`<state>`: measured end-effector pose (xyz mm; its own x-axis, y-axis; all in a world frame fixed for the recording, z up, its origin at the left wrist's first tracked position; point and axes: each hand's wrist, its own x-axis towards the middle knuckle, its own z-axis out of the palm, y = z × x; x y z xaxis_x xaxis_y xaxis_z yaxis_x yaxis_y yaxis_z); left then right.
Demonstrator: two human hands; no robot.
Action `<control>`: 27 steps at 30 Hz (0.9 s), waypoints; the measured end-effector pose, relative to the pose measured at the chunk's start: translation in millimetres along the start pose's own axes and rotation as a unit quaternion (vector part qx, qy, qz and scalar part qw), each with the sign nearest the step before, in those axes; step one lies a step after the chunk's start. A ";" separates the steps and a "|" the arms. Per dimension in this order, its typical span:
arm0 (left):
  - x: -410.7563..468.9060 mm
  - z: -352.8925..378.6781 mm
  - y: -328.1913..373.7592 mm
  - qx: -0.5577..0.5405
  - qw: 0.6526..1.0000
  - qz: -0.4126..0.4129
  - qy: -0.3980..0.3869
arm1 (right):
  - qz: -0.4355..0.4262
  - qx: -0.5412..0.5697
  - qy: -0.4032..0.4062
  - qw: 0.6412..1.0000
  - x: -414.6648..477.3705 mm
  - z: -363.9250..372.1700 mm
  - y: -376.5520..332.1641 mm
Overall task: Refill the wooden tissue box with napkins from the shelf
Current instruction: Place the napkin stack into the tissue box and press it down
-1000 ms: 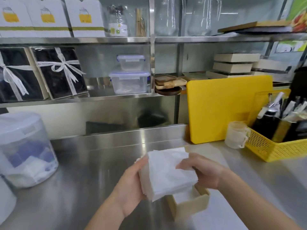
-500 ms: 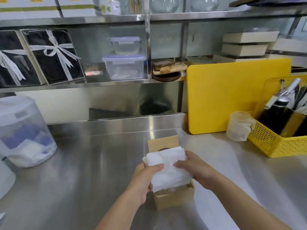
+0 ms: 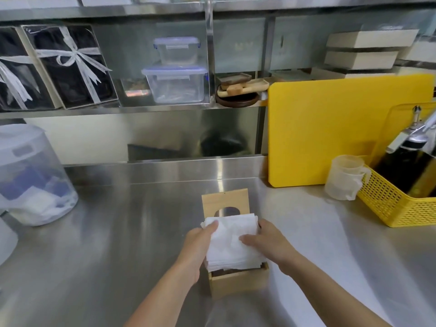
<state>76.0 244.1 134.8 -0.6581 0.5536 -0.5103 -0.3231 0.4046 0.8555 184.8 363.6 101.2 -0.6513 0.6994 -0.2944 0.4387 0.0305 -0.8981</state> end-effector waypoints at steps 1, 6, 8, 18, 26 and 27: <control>0.0 -1.8 -0.3 -0.001 1.000 0.002 -0.030 | -0.002 -0.004 0.003 1.000 1.1 -0.4 0.7; -1.4 -3.8 -11.9 0.067 0.989 0.055 -0.123 | 0.000 -0.010 -0.005 1.000 3.4 -3.9 1.2; 0.6 2.8 -16.8 0.057 0.994 0.068 -0.064 | -0.002 -0.012 -0.009 1.000 1.8 -3.8 1.6; 13.4 4.9 -19.9 0.039 0.993 0.092 0.067 | -0.021 -0.109 0.013 0.994 -5.4 -2.5 1.7; 22.1 1.8 -26.8 0.057 0.988 0.111 0.089 | -0.034 -0.171 0.031 0.984 -3.0 -1.7 -0.4; 23.1 1.6 -28.4 0.061 0.987 0.117 0.092 | -0.035 -0.177 0.032 0.983 -2.3 -1.7 0.8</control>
<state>71.0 246.5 98.5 -0.8212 0.5046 -0.2665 -0.0709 0.3731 0.9251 187.8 363.2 101.7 -0.6526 0.7298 -0.2037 0.5892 0.3197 -0.7421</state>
